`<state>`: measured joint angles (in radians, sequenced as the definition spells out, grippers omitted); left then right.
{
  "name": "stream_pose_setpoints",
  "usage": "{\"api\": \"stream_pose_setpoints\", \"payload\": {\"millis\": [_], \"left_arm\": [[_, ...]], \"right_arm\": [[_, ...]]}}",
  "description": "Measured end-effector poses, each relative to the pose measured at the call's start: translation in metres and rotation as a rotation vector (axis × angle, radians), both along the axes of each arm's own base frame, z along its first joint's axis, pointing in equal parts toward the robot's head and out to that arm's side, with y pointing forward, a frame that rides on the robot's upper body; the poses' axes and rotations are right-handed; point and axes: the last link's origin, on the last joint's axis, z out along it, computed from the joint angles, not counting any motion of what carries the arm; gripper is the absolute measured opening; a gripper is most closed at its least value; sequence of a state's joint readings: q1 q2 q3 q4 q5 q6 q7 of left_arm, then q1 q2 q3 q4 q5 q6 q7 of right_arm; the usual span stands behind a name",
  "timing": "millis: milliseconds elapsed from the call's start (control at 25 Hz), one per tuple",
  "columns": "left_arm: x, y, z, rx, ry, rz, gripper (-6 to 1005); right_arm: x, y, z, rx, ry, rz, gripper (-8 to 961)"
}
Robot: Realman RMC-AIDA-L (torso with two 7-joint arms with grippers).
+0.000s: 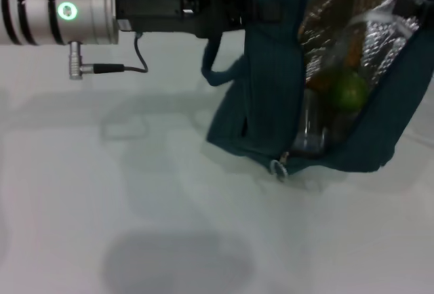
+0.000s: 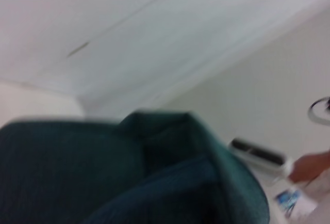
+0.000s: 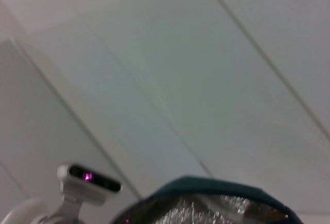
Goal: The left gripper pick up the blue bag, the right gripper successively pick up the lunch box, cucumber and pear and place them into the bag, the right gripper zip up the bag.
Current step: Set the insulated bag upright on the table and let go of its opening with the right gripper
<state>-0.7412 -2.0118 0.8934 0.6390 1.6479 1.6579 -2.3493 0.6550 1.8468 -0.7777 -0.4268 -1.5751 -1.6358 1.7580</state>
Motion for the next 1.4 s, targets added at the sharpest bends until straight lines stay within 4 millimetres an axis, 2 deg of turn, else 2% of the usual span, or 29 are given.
{"api": "stream_pose_setpoints", "payload": {"millis": [120, 280, 520, 760, 1080, 1280, 1400], "left_arm": [[-0.004, -0.004, 0.007, 0.023, -0.060, 0.011, 50], [-0.008, -0.012, 0.009, -0.023, -0.105, 0.035, 56], [-0.029, -0.015, -0.009, -0.068, -0.007, 0.116, 65], [-0.038, -0.013, -0.024, -0.030, 0.064, 0.133, 66], [-0.048, -0.020, -0.034, -0.005, 0.062, 0.134, 66], [-0.049, -0.023, -0.030, 0.013, 0.024, 0.131, 67], [-0.043, -0.025, -0.021, 0.013, -0.037, 0.111, 67]], "right_arm": [[-0.004, -0.002, -0.005, -0.053, -0.015, 0.015, 8], [-0.013, -0.011, 0.001, -0.125, 0.015, 0.072, 8], [-0.015, -0.012, 0.019, -0.091, 0.064, 0.096, 9], [0.000, -0.002, -0.002, -0.105, -0.035, -0.016, 9], [-0.007, -0.008, -0.030, -0.200, -0.080, 0.012, 10], [-0.014, -0.012, -0.029, -0.221, -0.060, 0.049, 10], [-0.021, -0.017, -0.020, -0.238, -0.015, 0.104, 11]]}}
